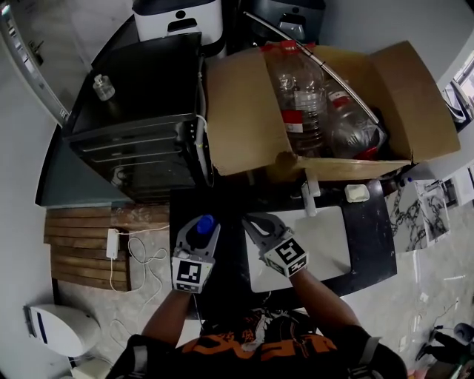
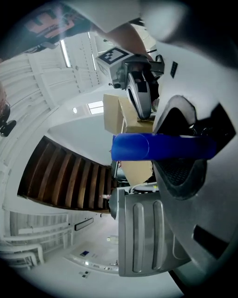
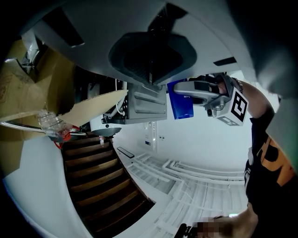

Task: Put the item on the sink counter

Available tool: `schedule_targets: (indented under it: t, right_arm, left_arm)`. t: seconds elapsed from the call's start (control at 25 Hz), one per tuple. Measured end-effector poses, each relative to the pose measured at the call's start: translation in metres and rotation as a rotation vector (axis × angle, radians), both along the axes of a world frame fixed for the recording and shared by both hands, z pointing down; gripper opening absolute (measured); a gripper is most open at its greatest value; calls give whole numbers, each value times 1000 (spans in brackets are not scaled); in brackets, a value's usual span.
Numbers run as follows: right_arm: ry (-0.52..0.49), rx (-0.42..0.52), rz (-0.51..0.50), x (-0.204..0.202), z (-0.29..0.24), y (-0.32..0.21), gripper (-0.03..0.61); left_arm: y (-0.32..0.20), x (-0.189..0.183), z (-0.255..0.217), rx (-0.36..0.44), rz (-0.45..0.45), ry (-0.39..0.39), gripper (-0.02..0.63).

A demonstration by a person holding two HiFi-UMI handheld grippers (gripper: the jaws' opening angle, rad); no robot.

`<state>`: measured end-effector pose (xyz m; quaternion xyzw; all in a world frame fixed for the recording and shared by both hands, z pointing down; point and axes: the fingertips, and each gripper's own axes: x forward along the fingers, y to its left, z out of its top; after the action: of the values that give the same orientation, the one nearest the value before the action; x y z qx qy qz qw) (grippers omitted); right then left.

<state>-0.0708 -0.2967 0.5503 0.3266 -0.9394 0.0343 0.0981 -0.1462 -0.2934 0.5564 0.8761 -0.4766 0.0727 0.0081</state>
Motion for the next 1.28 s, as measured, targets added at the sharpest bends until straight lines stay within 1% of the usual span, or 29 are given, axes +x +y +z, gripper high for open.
schedule_targets:
  t: [0.12,0.24,0.52,0.68,0.8,0.96,1.2,1.28]
  right_arm:
    - [28,-24,6,-1,18,-6,34]
    - [50,-58,13,0,36,-8,34]
    - [58,-82,17,-1,50,-11,34]
    - [99,-94,4,0,55,-7,34]
    - [83,-82,3,-2,51,-8,34]
    - [88,-82,4,-2,50,-8,34]
    - [91,-80,16,1,50,-10,34]
    - [92,-82,13,-1,52,-10,34]
  left_arm:
    - [-4,-3,21,-13,1,-27,166]
    - [-6,-5,36,-38,2,-19,166]
    - [-8,-7,64,-73,3,-14,165]
    - [-6,-6,70,-72,-2,-12,164]
    - [-8,-5,74,-63,1,-15,164]
    - [-7,-7,86,-74,8,-26,164]
    - [-8,-8,89,-69,20,-2,166]
    - [-9,-6,90,-73,39,-10,167]
